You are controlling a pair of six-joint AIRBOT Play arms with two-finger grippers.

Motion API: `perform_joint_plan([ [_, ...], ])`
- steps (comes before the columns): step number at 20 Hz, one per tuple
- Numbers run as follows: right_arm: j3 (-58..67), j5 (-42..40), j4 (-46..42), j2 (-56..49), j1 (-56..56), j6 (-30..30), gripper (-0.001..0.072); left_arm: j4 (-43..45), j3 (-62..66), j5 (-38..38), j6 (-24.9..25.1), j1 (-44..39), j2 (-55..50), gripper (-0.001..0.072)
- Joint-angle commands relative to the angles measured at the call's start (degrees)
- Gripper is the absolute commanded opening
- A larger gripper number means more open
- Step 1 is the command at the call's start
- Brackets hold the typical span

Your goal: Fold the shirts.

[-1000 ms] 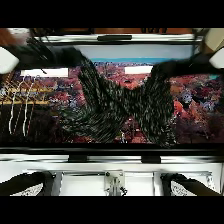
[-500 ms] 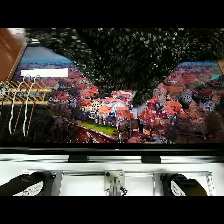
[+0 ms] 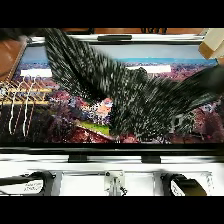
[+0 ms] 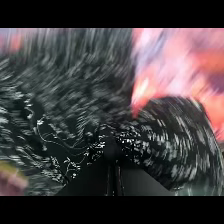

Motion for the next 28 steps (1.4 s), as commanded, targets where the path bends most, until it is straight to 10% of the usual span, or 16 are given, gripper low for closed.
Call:
perform_joint_plan([
  [1,-22.36,-13.03,10.60,-2.03,0.09,1.09,0.0059,-0.50,-0.28,-14.58,0.48,-3.13,-10.51,0.0051],
  [7,-34.29,-22.45,23.12,-11.50,2.38,-3.56,0.0059,-0.52,-0.20,-23.52,-3.13,-7.61,-20.63,0.0065],
  [9,-34.21,-26.40,24.20,-11.69,3.65,-5.18,0.0162,-0.70,1.79,-24.15,-3.08,-7.61,-20.33,0.0340],
  [10,-33.62,-26.97,25.57,-11.69,3.58,-7.04,0.0397,-0.70,4.22,-26.75,-2.89,-7.34,-20.33,0.0680],
  [11,-32.11,-26.16,25.64,-11.69,3.08,-9.14,0.0458,-0.66,6.71,-29.29,-2.89,-6.95,-20.11,0.0713],
  [19,-9.68,-2.03,0.85,-11.85,-13.40,-13.55,0.0459,3.74,-7.67,-42.58,-6.64,-8.74,-2.38,0.0709],
  [25,-22.91,-0.72,6.84,-14.32,-26.40,-16.41,0.0460,1.22,-27.15,-37.57,-2.86,-27.41,-1.81,0.0709],
  [28,-29.03,-2.21,11.56,-15.10,-26.64,-20.17,0.0656,0.09,-34.93,-28.06,-7.76,-33.46,-1.95,0.0709],
])
